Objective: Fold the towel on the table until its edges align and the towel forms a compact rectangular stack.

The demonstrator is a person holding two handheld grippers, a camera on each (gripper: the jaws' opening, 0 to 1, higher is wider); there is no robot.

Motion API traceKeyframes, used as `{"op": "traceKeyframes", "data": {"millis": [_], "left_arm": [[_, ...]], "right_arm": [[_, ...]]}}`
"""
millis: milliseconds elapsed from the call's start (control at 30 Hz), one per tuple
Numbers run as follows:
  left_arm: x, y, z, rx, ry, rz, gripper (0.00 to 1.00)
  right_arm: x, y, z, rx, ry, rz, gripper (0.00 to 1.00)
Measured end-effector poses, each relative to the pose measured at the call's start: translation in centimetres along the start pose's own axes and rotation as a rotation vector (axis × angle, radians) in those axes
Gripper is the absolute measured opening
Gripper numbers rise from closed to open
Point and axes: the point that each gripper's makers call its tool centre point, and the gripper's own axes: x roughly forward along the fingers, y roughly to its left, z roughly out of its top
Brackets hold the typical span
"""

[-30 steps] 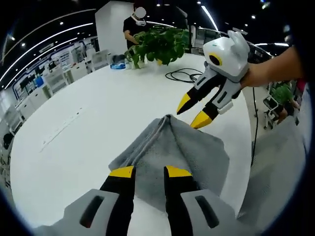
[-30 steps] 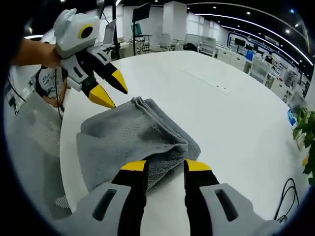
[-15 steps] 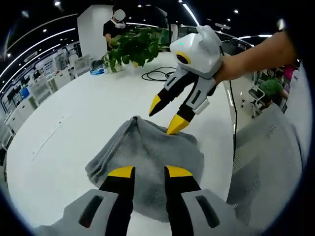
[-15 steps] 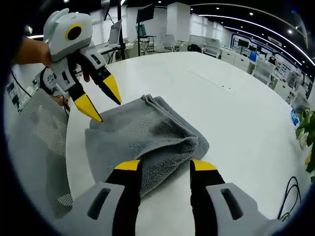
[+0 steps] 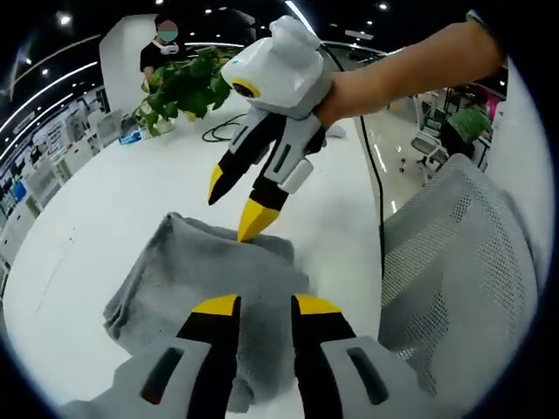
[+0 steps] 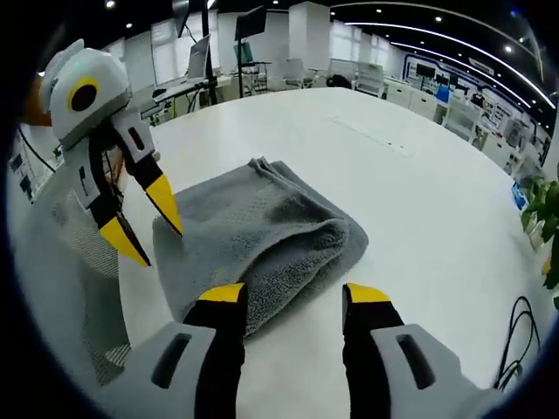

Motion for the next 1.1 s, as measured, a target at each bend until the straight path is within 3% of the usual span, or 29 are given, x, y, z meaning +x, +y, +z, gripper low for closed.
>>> {"op": "traceKeyframes", "data": {"millis": [300,367,567,733,900,1100], "left_arm": [[1.9,-1.9,-0.6,0.084,0.03,-0.044,0.27],[2.5,-1.9,-1.3,0.134,0.065,-0.021,0.29],[3.7,-2.4,-2.1,0.23,0.094,0.021,0.34],[4.0,-2.1,-2.3,0.268,0.1,0.041,0.32],[4.1,-1.9,-2.5,0.365,0.128,0.075,0.29],[3.8,-1.5,-2.3,0.363,0.115,0.092,0.25]], "right_arm": [[0.2,0.1,-0.4,0.019,0.01,-0.004,0.45],[0.2,0.1,-0.4,0.025,0.01,-0.004,0.45],[0.3,0.0,-0.7,0.04,0.01,-0.006,0.45],[0.3,0.1,-0.8,0.049,0.012,-0.006,0.45],[0.2,0.3,-0.6,0.036,0.009,-0.016,0.46],[0.3,0.4,-0.7,0.039,0.013,-0.01,0.45]]}}
